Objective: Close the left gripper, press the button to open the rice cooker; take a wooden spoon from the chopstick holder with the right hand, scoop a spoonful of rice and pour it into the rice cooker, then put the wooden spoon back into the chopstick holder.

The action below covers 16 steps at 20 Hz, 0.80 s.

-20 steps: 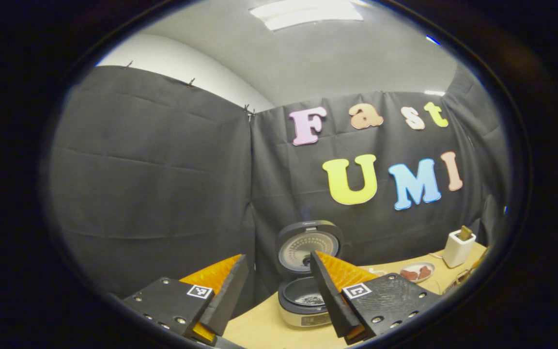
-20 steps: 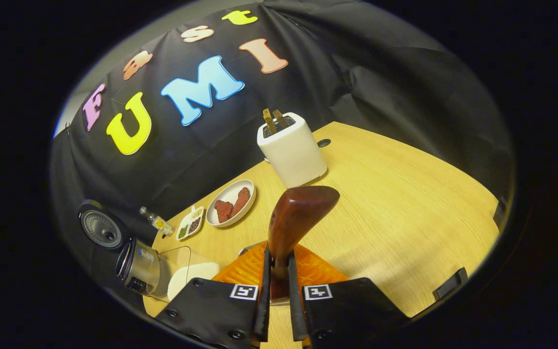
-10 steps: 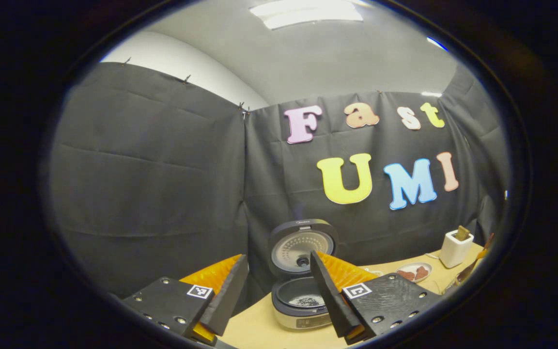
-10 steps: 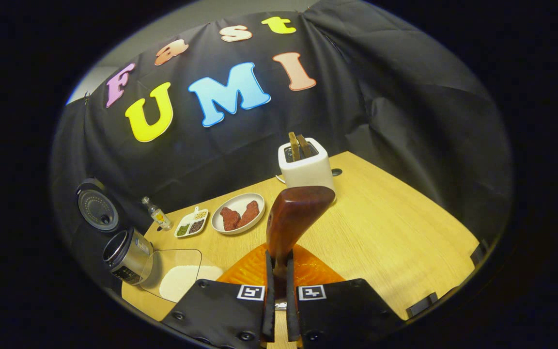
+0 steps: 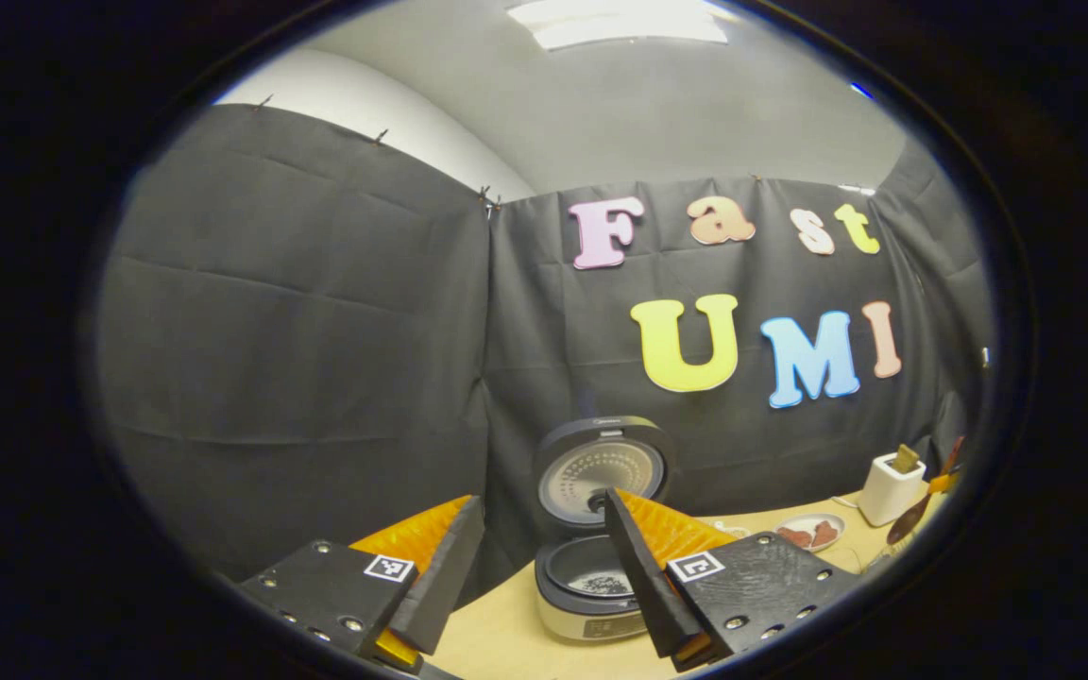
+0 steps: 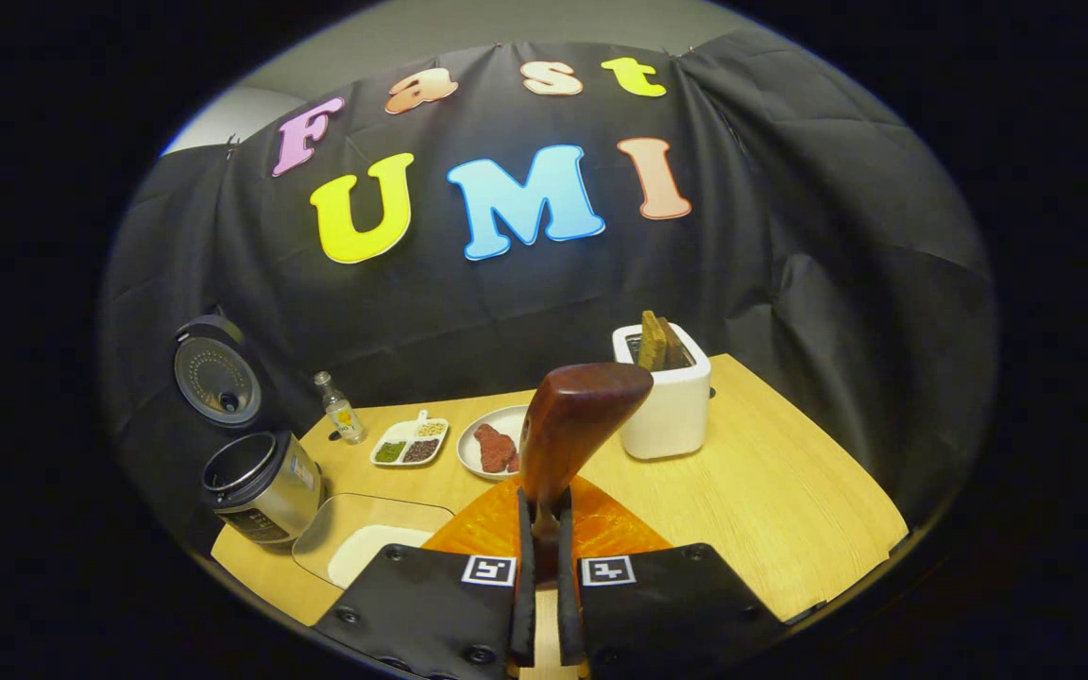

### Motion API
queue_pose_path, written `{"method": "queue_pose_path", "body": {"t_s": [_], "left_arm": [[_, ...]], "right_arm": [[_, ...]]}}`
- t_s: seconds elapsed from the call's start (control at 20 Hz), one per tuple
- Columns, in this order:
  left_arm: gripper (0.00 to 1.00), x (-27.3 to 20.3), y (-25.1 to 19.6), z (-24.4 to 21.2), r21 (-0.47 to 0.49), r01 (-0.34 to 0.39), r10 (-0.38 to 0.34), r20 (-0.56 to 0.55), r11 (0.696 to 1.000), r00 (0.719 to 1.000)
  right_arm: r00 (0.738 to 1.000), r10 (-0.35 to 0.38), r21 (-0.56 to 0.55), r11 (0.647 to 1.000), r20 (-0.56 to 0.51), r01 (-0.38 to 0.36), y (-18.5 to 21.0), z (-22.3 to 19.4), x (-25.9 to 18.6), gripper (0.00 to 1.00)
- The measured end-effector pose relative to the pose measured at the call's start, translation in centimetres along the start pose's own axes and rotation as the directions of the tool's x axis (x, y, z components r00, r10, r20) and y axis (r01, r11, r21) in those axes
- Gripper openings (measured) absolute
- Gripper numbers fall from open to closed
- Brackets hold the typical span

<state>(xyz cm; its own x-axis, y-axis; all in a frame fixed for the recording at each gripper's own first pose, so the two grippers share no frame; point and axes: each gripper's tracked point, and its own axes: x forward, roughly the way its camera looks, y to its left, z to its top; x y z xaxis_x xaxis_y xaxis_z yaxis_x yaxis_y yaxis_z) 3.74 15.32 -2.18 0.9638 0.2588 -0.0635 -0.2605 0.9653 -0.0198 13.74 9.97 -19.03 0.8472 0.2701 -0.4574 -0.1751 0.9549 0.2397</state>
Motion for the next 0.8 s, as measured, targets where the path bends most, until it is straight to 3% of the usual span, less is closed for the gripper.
{"method": "queue_pose_path", "body": {"t_s": [0.5,0.8], "left_arm": [[0.80,1.2,4.8,-1.8,0.013,-0.048,0.049,-0.025,0.999,0.998],[0.80,1.7,7.8,-2.8,0.027,-0.084,0.085,-0.046,0.996,0.995]], "right_arm": [[0.990,0.138,-0.061,0.988,-0.025,-0.139,10.2,-0.7,2.6,0.11],[0.987,0.143,-0.180,0.972,-0.069,-0.153,13.4,-3.7,5.0,0.11]]}}
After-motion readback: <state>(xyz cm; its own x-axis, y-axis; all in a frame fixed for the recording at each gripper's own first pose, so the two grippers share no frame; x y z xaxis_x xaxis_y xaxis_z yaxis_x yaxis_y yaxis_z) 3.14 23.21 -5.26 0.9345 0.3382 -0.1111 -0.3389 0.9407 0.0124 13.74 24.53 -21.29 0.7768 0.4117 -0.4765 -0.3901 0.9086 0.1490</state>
